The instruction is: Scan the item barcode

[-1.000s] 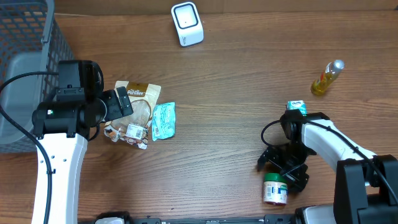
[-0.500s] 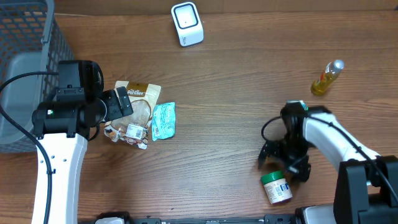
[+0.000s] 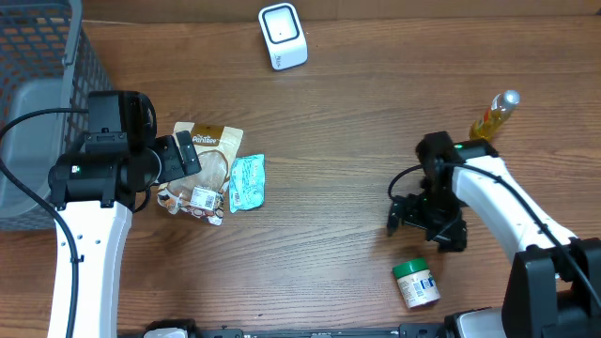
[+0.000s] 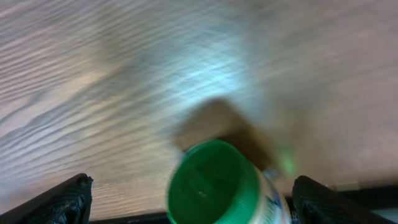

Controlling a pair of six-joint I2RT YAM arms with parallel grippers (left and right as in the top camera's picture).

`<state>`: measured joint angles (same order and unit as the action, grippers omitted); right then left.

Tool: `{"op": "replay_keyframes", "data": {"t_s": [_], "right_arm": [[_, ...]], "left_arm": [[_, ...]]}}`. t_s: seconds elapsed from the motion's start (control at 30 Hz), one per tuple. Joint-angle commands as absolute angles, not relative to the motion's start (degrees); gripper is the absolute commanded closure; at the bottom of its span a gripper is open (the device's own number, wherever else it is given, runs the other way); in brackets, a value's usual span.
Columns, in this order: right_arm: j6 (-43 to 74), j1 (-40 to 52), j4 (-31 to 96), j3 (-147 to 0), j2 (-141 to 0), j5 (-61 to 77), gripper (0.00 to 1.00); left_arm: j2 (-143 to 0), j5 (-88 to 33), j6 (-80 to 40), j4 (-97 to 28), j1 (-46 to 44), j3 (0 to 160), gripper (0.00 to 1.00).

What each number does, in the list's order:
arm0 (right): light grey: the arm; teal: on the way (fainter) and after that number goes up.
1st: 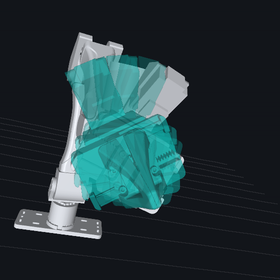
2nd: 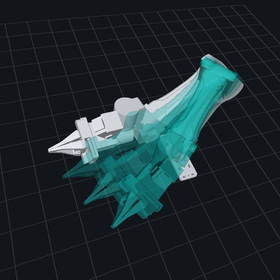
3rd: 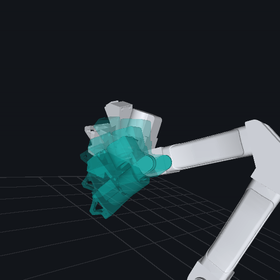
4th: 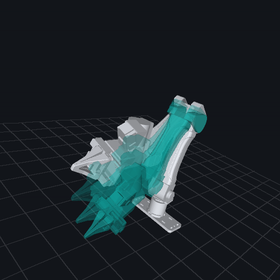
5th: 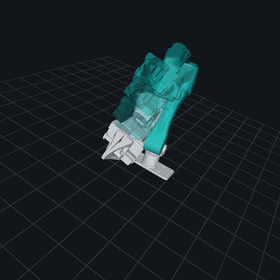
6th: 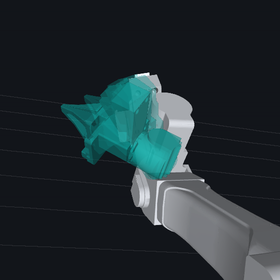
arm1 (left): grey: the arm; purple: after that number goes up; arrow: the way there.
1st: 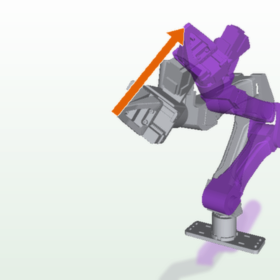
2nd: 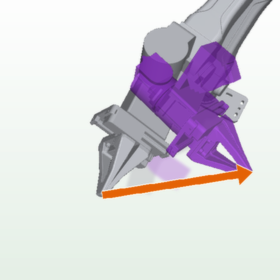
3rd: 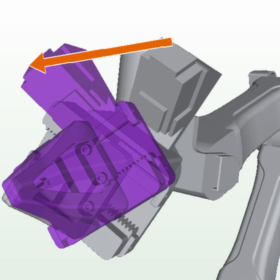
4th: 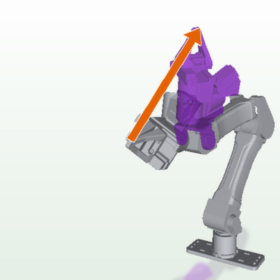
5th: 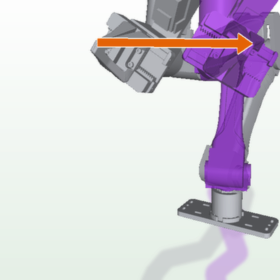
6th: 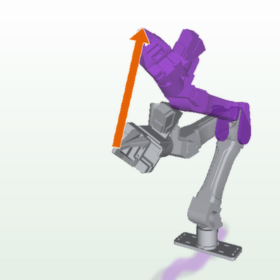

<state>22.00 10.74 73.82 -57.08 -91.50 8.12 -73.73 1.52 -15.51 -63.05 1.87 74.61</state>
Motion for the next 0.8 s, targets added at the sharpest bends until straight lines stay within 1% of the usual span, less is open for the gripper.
{"op": "replay_keyframes", "data": {"t_s": [0.0, 0.1, 0.2, 0.27, 0.33, 0.5, 0.6, 0.77], "right_arm": [[14.33, 12.82, 72.69, -58.13, -91.31, 5.54, 0.00], [11.68, 13.02, 72.58, -59.53, -91.31, -4.10, 0.00], [11.44, 13.02, 71.79, -60.03, -91.31, -4.86, 0.00], [7.27, 13.02, 72.49, -60.03, -91.31, -6.02, 0.00], [5.67, 13.02, 74.11, -60.03, -91.31, -6.04, 0.00], [5.96, 14.72, 74.06, -60.12, -90.85, -6.07, 0.01], [9.23, 16.93, 76.09, -62.02, -89.01, -7.38, 0.00], [10.44, 18.33, 77.80, -63.57, -78.11, -8.36, 0.00]], "left_arm": [[-73.78, 1.89, -15.00, -63.00, 1.48, 75.16, 0.00], [-73.78, 1.89, -15.00, -63.00, 1.48, 75.16, 0.00], [-73.78, 1.89, -15.00, -63.00, 1.48, 75.16, 0.00], [-73.78, 1.89, -15.00, -62.98, 1.48, 75.16, 0.01], [-73.78, 1.89, -15.00, -62.98, 1.48, 75.16, 0.00], [-73.78, 1.89, -15.00, -62.98, 1.48, 75.16, 0.00], [-73.78, 1.89, -15.00, -63.00, 1.48, 75.16, 0.01], [-73.78, 1.89, -15.00, -63.00, 1.48, 75.16, 0.01]]}}
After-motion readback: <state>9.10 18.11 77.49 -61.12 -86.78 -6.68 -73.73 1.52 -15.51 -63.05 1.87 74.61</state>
